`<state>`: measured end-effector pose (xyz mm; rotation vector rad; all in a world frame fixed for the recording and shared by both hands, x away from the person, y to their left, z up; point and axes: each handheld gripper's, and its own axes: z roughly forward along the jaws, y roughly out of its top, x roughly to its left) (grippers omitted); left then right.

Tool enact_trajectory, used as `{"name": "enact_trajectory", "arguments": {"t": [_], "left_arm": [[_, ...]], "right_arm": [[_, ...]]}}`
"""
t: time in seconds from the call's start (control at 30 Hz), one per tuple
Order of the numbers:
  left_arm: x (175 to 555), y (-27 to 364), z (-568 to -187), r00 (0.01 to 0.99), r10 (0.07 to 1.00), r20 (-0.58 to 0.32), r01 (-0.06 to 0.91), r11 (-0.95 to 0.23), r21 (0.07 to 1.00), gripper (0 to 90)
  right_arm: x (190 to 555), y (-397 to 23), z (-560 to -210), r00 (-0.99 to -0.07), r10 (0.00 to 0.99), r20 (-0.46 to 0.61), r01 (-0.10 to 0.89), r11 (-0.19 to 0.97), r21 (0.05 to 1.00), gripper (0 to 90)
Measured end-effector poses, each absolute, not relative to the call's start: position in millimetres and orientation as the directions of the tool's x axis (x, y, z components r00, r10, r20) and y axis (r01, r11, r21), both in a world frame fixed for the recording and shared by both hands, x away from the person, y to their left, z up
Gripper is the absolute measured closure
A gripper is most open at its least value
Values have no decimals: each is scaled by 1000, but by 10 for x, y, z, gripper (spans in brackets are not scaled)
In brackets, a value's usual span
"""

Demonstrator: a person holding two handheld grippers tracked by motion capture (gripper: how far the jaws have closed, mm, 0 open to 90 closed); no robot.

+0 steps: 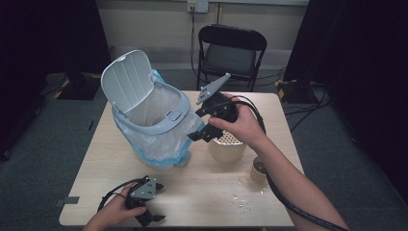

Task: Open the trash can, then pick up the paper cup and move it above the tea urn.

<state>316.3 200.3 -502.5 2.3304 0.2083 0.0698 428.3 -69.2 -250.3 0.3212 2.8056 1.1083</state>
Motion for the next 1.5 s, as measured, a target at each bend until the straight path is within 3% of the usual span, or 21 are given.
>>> {"name": "enact_trajectory", "arguments": {"t": [1.5], "left_arm": [[3162,2001,-5029,985,174,-16,132,-680,721,0]], "right_arm": [[4088,-1777,-3069,-929,367,39,287,650,703,147]]}}
